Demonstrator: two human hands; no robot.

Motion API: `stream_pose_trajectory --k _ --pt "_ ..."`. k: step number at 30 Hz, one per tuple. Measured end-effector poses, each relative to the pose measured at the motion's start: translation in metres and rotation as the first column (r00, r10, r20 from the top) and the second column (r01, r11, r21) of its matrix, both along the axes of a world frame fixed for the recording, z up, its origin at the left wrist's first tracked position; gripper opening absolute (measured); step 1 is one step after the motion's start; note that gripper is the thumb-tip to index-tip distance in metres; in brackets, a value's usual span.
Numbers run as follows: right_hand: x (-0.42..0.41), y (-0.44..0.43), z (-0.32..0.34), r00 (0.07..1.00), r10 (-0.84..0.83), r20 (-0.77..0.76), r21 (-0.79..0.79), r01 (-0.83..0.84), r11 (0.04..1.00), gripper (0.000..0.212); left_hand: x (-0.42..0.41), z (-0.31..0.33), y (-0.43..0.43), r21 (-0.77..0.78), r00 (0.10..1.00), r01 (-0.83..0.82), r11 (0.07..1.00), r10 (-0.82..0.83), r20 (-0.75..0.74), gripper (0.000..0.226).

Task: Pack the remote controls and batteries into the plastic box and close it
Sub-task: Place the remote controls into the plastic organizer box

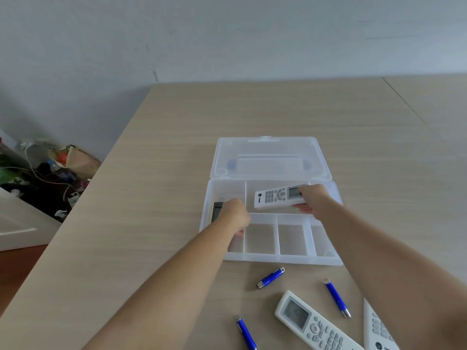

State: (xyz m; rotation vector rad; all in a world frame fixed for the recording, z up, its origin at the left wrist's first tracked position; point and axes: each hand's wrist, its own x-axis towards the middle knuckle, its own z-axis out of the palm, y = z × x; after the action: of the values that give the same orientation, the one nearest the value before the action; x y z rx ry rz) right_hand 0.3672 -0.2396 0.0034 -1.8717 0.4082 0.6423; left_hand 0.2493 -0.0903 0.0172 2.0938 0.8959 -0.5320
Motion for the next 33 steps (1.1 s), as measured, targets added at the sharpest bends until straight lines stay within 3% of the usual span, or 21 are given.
stream_pose_trajectory --k 2,5,8,14,21,24,27,28,31,33 --pt "0.001 0.004 -0.001 0.985 0.17 0.021 -0.214 -0.161 0.963 0.014 0.001 -0.005 0.001 0.034 1.0 -0.021 0.999 0.022 -0.005 0.013" --pt "-0.004 0.003 -0.004 0.876 0.483 -0.014 -0.518 -0.419 0.746 0.034 0.002 -0.008 0.002 0.023 1.0 -0.025 0.999 0.025 0.005 0.01" --pt "-0.007 0.005 -0.011 0.825 0.564 -0.037 -0.626 -0.459 0.63 0.049 0.002 -0.008 0.002 0.034 1.0 -0.023 0.999 0.022 0.012 0.018" --pt "-0.014 0.015 -0.024 0.879 0.468 0.089 -0.671 -0.294 0.68 0.064 0.003 -0.007 0.0 0.032 1.0 -0.018 0.999 0.017 0.026 0.019" --pt "-0.011 0.012 -0.026 0.874 0.474 0.106 -0.655 -0.297 0.694 0.067 0.0 -0.004 -0.001 0.045 1.0 -0.014 0.999 0.013 0.025 0.028" --pt "-0.011 0.008 -0.02 0.855 0.502 0.132 -0.654 -0.306 0.692 0.061 -0.002 0.0 -0.001 0.063 1.0 0.025 0.998 -0.025 0.0 0.026" --pt "-0.011 -0.004 -0.004 0.838 0.488 0.243 -0.619 -0.253 0.743 0.044 -0.005 0.011 0.002 0.021 0.998 0.046 0.999 -0.045 -0.034 0.025" --pt "-0.011 -0.011 0.004 0.835 0.469 0.289 -0.603 -0.221 0.766 0.041 -0.007 0.019 0.002 0.076 0.996 0.088 0.993 -0.086 -0.019 0.027" --pt "-0.014 -0.038 0.03 0.832 0.395 0.39 -0.553 -0.131 0.822 0.034 -0.011 0.048 -0.01 0.424 0.943 0.151 0.893 -0.258 0.208 0.034" --pt "-0.022 -0.06 0.045 0.831 0.347 0.435 -0.541 -0.067 0.838 0.027 -0.018 0.065 -0.033 0.461 0.834 0.16 0.873 -0.369 0.411 0.025"
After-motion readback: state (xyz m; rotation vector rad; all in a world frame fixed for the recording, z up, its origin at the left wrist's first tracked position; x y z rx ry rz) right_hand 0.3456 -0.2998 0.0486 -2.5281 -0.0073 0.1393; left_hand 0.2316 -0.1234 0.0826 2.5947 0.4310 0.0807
